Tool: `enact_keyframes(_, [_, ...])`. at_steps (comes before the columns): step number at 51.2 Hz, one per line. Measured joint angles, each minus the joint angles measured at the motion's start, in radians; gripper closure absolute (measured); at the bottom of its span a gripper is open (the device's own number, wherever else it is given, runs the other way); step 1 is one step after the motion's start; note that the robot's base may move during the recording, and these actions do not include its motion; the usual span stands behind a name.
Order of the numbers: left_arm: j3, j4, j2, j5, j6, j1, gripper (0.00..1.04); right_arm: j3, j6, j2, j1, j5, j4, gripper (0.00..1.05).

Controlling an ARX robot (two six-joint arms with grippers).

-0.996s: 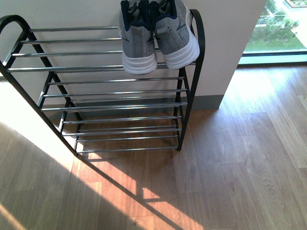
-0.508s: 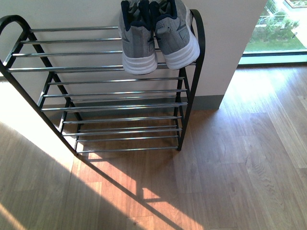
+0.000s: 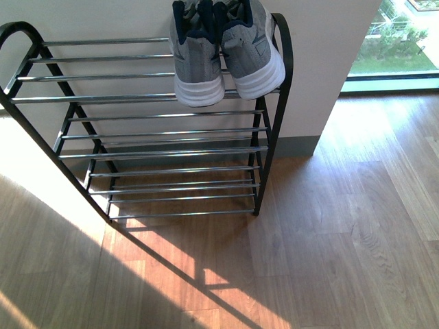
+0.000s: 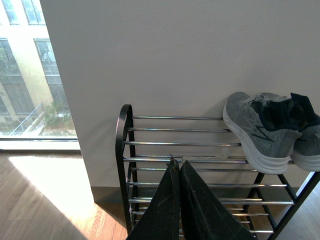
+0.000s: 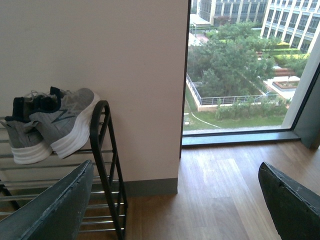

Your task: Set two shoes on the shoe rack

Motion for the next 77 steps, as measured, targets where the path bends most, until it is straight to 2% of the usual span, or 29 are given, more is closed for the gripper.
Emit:
enact_keyframes(32, [0.000,-0.200,-0.202,0.000,0.000,0.000,1.04,0.000,0.000,0.000,0.000,0.000,0.000,0.09])
enact_keyframes(37, [0.000,-0.366,-0.342,0.000,0.000,0.000,1.04,0.000,0.000,0.000,0.000,0.000,0.000,0.09])
enact_keyframes(50, [0.000,-0.376,-0.360,0.000,0.000,0.001,1.03,0.000,0.000,0.000,0.000,0.000,-0.001,0.09])
enact_keyframes(65, [0.000,-0.376,-0.361,0.000,0.000,0.001,0.61,0.000,0.000,-0.001,0.000,0.000,-0.001,0.09])
enact_keyframes(72, [0.000,-0.376,-0.360,-0.004,0.000,0.001,0.36,0.000,0.000,-0.001,-0.001,-0.004,-0.001,0.09])
enact_keyframes(77, [0.000,-0.376,-0.361,-0.003,0.000,0.001,0.22,0.000,0.000,0.000,-0.001,-0.003,-0.001,0.09])
